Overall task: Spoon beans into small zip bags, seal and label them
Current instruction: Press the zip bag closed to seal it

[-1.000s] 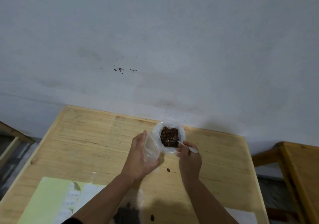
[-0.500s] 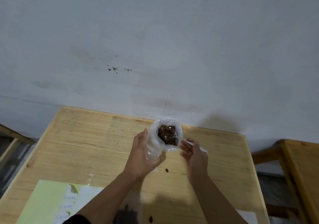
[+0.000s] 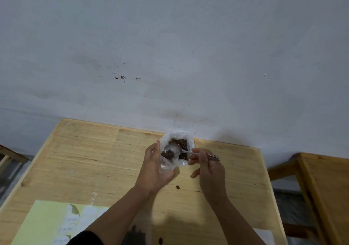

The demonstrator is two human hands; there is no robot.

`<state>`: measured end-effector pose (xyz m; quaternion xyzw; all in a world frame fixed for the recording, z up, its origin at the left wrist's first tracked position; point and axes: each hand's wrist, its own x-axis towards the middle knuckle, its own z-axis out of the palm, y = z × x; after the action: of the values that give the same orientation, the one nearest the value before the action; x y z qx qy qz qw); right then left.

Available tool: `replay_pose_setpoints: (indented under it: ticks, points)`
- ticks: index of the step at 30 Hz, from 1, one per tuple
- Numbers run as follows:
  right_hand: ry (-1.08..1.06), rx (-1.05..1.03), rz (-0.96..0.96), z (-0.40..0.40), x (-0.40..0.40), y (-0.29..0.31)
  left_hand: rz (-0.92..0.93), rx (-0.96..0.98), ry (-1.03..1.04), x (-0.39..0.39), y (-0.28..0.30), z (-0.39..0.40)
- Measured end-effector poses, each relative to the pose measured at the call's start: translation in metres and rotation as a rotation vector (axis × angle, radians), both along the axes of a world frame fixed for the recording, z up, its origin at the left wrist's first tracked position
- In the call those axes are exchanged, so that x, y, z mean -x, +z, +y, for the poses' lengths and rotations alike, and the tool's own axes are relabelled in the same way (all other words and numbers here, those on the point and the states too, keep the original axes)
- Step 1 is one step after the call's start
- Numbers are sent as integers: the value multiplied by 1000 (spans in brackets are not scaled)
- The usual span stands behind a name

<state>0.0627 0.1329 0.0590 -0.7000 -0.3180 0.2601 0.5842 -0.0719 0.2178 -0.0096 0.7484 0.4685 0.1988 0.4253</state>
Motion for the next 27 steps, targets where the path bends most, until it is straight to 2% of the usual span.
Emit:
replay_pose_setpoints:
  ticks: [4,7,9,11,15,19,27]
  points:
    - [-142,-47,-167,1,-4,-8,-30,27,-1,4,-3,1]
    - [-211,95,-267,-4,-9,-29,-50,46,21,9,-6,-1]
    - [-208,184,-248,-7,-9,-46,-65,72,27,10,-8,-1]
    - [-213,230,-133,-7,-8,-58,-51,76,26,10,-9,0]
    - [-233,212,282,4,-2,-68,-16,69,13,8,-10,2]
    - [-260,214,582,14,-7,-65,-12,76,-9,9,-10,4]
    - [-285,140,681,9,-18,-42,-19,71,-24,15,-11,5]
